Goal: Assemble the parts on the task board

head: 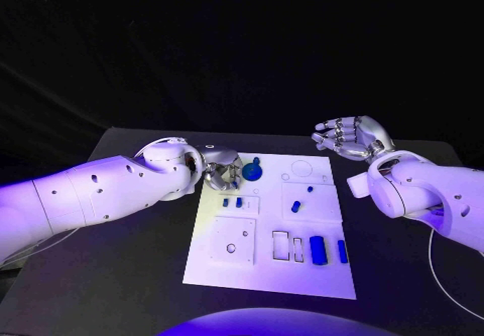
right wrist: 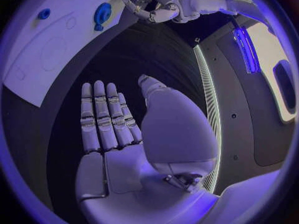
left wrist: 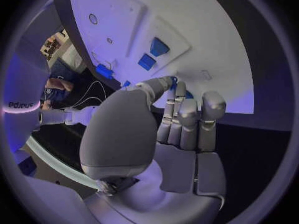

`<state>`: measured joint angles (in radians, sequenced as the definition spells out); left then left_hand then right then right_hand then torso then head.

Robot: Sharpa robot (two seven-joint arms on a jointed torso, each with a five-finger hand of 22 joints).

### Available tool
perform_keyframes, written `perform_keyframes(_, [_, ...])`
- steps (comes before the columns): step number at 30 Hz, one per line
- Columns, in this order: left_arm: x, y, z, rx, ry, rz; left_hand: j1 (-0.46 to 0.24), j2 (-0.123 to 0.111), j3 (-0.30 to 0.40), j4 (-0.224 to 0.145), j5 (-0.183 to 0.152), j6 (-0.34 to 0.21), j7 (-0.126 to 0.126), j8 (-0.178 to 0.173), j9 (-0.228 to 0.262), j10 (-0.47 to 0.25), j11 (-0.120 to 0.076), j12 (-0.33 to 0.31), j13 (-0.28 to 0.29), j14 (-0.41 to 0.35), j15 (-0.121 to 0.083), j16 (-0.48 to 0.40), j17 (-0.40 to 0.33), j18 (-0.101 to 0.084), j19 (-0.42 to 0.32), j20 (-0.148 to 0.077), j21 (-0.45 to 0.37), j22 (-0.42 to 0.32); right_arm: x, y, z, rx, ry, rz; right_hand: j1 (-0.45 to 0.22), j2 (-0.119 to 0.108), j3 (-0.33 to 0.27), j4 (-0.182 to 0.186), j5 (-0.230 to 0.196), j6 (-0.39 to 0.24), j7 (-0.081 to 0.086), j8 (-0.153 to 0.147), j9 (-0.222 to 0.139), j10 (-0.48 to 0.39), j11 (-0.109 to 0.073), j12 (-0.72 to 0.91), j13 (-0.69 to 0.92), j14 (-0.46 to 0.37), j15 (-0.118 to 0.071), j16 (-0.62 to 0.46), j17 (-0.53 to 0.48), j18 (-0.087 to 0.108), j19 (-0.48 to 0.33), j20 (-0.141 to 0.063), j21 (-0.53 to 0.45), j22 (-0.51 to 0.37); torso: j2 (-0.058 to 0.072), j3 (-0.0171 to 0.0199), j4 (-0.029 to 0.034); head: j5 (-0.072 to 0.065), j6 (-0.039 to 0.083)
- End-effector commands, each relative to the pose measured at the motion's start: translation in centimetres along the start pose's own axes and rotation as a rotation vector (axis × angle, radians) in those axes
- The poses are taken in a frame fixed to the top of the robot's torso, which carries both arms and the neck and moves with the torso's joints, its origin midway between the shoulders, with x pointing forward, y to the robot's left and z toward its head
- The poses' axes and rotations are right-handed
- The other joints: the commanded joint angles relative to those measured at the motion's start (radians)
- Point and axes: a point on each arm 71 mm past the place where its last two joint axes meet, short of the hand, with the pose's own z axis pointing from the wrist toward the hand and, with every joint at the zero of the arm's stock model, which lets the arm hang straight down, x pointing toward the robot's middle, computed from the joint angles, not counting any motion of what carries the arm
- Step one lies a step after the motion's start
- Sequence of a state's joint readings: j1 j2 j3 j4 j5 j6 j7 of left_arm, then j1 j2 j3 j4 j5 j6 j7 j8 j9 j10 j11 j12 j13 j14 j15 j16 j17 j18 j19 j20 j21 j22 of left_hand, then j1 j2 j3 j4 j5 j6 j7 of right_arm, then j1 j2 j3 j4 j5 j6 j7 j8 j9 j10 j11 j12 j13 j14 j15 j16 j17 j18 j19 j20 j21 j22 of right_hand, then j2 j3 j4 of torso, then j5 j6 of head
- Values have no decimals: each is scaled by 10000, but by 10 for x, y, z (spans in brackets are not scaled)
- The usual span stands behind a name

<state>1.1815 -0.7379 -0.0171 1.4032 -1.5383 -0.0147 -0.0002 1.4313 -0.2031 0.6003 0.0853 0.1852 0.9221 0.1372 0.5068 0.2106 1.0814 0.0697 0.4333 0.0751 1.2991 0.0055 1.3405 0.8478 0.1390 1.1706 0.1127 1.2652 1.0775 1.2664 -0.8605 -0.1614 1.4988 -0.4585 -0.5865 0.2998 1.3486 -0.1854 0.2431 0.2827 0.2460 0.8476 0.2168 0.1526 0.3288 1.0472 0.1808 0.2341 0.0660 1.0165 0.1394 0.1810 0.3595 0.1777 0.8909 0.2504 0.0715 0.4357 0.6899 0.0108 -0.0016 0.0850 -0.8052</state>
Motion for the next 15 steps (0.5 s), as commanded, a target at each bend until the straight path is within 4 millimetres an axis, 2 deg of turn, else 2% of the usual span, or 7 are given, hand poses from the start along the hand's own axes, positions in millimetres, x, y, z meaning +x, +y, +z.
perform_keyframes(1, [2,-3,1,87,213,-101,-77,-3,-1,-55,15,36,-5,-54,-13,66,26,-47,1,47,1,68,5,-181,41,29,17,-1,2,1,0,-163,119,-43,16,98,-38,-23,-25,-43,286,-37,-11,-68,-17,56,-7,-28,9,-49,-15,42,-31,44,-34,-15,2,0,3,-1,4])
perform_keyframes(8, [3,-4,4,92,349,-126,-80,-4,-2,-56,13,36,-5,-59,-12,67,26,-54,1,46,1,68,2,-177,28,30,7,-16,1,1,0,-156,123,-42,16,98,-38,-23,-25,-43,286,-37,-11,-68,-17,56,-7,-28,9,-49,-15,42,-31,44,-34,-15,12,-8,-8,3,0])
perform_keyframes(15, [5,-4,5,2,585,-146,-83,-8,-5,-62,6,33,-6,-72,-11,74,25,-68,3,106,2,120,158,-204,116,30,75,95,1,1,0,-143,130,-41,16,98,-38,-23,-25,-43,286,-37,-11,-68,-17,56,-7,-28,9,-49,-15,42,-31,44,-34,-15,-2,2,1,14,-26])
